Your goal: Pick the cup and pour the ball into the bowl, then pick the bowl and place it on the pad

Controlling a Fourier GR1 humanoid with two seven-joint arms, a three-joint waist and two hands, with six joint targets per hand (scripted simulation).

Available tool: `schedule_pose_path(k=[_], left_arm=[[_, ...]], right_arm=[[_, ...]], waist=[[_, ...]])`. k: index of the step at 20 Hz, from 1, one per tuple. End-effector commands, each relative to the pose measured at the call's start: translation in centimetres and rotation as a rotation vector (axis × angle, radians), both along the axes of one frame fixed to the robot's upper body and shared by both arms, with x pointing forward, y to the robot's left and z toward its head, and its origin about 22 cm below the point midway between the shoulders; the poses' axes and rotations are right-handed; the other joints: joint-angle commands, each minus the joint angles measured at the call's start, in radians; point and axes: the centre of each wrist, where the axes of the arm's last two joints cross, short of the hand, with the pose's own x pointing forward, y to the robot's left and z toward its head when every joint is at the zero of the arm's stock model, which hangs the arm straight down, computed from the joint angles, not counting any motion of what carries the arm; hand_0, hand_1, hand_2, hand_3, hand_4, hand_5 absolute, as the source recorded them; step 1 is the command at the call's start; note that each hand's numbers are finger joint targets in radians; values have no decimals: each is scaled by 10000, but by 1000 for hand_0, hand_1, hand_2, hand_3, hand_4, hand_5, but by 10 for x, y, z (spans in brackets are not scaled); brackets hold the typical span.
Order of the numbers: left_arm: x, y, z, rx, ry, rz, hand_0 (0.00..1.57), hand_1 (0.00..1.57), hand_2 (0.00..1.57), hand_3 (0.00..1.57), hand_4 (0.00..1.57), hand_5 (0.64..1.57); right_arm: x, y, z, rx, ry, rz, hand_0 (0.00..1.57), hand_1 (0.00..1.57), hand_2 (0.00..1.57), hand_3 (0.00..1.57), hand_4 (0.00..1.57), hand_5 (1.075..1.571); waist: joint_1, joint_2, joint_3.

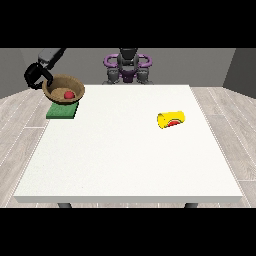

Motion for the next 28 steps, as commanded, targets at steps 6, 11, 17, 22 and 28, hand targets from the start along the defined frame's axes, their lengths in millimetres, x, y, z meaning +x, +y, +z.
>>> schedule_pose_path(k=[6, 11, 17, 22, 28], left_arm=[[-20, 30, -23, 125, -256, 585, 0, 0, 0, 0, 1210, 1555], [-18, 31, 5, 124, -316, 200, 0, 0, 0, 0, 1211, 1551], [-14, 18, -16, 230, -403, 238, 0, 0, 0, 0, 1204, 1555], [-14, 22, 5, 206, -635, 303, 0, 0, 0, 0, 1192, 1561], [-18, 21, 14, 202, -1161, 199, 0, 0, 0, 0, 1195, 1560]], right_arm=[[-12, -14, 3, 83, -146, 471, 1571, 1571, 1571, 381, 1123, 1568], [-13, 1, -33, 1091, -674, -131, 1571, 1571, 1571, 487, 1066, 1567], [-15, 6, -48, 1477, -406, -196, 1571, 1571, 1571, 579, 1010, 1571], [-15, -18, -24, 2164, -946, -1006, 1571, 1571, 1571, 875, 710, 1571], [-25, -39, -14, 1184, -1150, -2245, 1555, 1555, 1512, 932, 0, 1554]], waist=[[-440, 256, 5], [-131, 743, 13], [46, 644, 13], [-5, 977, 17], [346, 1139, 18]])
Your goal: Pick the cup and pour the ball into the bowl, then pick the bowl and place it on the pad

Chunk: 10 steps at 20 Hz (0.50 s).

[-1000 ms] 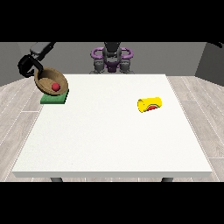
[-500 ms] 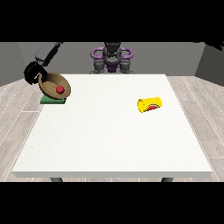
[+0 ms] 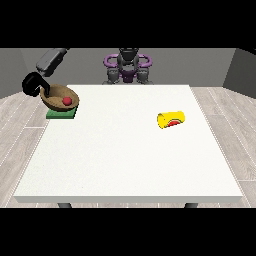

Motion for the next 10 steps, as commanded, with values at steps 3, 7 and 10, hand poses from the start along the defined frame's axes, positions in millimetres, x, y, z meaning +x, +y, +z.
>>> schedule_pose_path(k=[3, 7, 10], left_arm=[[-7, 9, 7, 74, -477, -145, 0, 0, 0, 0, 1190, 1562], [-2, 4, -9, 238, -163, 101, 0, 0, 0, 0, 1188, 1565], [2, 3, 10, 176, -509, 337, 0, 0, 0, 0, 1191, 1565]], right_arm=[[5, 3, 2, 38, -846, -862, 1487, 1487, 1398, 802, 0, 1544], [22, 23, 3, 514, -831, -424, 1456, 1456, 1401, 759, 0, 1532], [35, 49, -5, 572, -1111, -230, 1434, 1434, 1376, 670, 0, 1534]], waist=[[174, 440, 11], [113, 367, 9], [10, 527, 10]])
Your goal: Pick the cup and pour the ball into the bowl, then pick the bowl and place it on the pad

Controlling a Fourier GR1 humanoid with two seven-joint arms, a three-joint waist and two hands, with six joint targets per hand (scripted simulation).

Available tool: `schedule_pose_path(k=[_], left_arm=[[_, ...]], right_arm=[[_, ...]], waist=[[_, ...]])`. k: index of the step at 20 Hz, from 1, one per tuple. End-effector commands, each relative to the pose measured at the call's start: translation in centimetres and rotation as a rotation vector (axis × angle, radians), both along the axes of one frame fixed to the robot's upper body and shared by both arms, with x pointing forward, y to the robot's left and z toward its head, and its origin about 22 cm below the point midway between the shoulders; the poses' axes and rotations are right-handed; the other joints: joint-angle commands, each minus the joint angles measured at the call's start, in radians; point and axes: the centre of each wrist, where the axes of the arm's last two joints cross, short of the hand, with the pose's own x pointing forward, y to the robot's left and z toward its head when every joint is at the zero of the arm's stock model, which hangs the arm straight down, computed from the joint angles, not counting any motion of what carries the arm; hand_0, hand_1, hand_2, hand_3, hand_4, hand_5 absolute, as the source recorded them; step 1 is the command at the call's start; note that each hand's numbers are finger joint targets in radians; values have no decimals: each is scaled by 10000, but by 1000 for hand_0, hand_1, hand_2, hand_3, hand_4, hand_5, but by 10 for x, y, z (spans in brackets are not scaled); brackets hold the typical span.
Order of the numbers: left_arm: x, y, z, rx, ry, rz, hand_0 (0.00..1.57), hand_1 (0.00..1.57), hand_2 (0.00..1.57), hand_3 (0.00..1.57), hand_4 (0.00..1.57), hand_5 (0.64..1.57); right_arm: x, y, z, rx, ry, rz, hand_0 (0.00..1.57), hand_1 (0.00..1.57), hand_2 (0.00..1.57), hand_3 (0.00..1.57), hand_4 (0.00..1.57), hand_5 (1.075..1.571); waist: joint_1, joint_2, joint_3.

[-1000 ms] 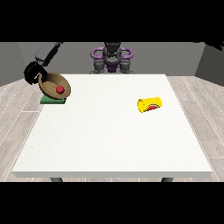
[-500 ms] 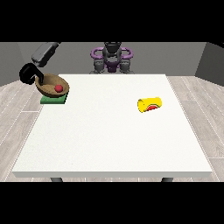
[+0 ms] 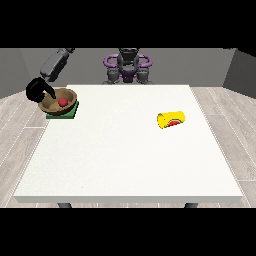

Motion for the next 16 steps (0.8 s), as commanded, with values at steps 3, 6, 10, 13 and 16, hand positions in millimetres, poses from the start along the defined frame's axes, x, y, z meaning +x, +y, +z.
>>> schedule_pose_path(k=[3, 6, 10, 13, 16], left_arm=[[-5, 11, -3, -15, -498, 218, 0, 0, 0, 0, 1194, 1567], [-4, 7, 12, 82, -294, -54, 0, 0, 0, 0, 1194, 1569], [5, -7, 0, -43, -25, -275, 0, 0, 0, 0, 1206, 1569], [11, -27, -11, -23, 440, -496, 0, 0, 0, 0, 1190, 1569], [6, -10, -30, -126, 1216, 50, 0, 0, 0, 0, 1190, 1569]], right_arm=[[2, -16, 33, -858, -329, -157, 1151, 1151, 1324, 1000, 187, 1532], [7, -8, 27, -856, 552, 725, 194, 194, 412, 787, 0, 1454], [7, 7, 1, -1019, 1148, 1305, 0, 0, 0, 0, 0, 1407], [1, -8, 8, -1150, 1486, 978, 0, 0, 0, 0, 0, 1395], [13, -4, 40, -1233, 1585, 1764, 0, 0, 0, 0, 200, 1375]], waist=[[-56, 361, 19], [367, 348, 26], [254, -126, 27], [391, -646, 27], [-239, -1484, 12]])
